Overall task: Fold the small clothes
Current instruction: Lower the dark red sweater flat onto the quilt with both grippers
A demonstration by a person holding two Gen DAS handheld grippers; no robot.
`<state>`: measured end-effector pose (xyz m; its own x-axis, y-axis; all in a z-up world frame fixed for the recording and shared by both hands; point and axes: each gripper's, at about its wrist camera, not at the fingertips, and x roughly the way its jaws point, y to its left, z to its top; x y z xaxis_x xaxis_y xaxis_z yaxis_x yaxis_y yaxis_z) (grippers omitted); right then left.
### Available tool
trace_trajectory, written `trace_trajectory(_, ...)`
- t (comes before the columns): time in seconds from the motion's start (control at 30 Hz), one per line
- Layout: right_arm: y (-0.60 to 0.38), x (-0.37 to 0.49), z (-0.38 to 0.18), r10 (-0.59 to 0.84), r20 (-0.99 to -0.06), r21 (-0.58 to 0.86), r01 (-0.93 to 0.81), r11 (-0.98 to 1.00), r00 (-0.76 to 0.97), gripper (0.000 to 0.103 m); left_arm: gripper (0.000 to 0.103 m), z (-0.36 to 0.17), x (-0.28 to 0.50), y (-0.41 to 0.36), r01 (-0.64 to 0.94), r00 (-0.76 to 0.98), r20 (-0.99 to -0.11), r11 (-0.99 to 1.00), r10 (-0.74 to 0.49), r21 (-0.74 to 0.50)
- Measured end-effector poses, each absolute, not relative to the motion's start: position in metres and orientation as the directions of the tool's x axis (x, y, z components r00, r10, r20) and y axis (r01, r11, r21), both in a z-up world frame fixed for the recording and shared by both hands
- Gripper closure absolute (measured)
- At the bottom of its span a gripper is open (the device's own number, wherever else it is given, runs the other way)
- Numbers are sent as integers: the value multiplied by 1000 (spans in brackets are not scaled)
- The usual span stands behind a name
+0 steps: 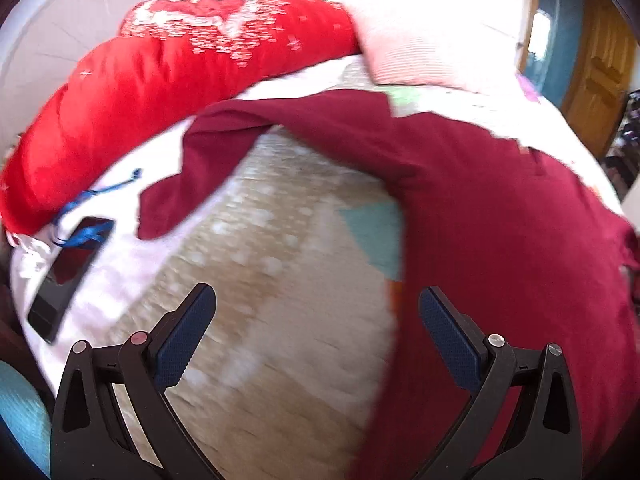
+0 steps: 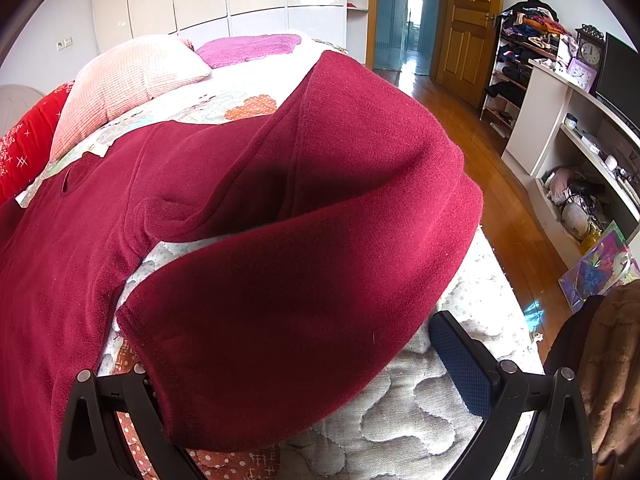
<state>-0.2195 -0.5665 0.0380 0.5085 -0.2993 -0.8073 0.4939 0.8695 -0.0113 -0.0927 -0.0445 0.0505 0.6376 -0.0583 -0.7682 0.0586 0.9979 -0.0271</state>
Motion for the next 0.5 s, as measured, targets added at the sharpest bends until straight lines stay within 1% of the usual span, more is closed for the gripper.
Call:
trace_trajectory(0.1, -565, -220, 41, -286, -822, -16, 481, 876, 493, 0, 1, 57, -96, -52, 82, 629, -766, 991, -133, -105)
trace_trajectory(0.17, -564, -229, 50, -279, -839, -41, 457, 889, 467, 0, 1, 58, -99, -55, 92, 619, -768, 987, -162, -135)
trace_trajectory(0.23, -562, -246, 62, -289, -834, -54, 450, 892, 471, 0, 1, 61, -102, -59, 102, 619, -764, 983, -183, -153)
trace_trajectory(0.3, -560, -264, 75, -282, -833, -52, 440, 896, 476, 0, 1, 63, -109, -67, 113, 626, -757, 982, -187, -150)
trace_trajectory(0.37, -556, -289, 94, -245, -841, -30, 410, 911, 483, 0, 1, 66, -113, -76, 115, 632, -755, 985, -174, -131)
trace_trajectory(0.5, -539, -324, 142, -234, -808, -32, 356, 934, 541, 0, 1, 67, -122, -90, 144, 629, -758, 984, -172, -103)
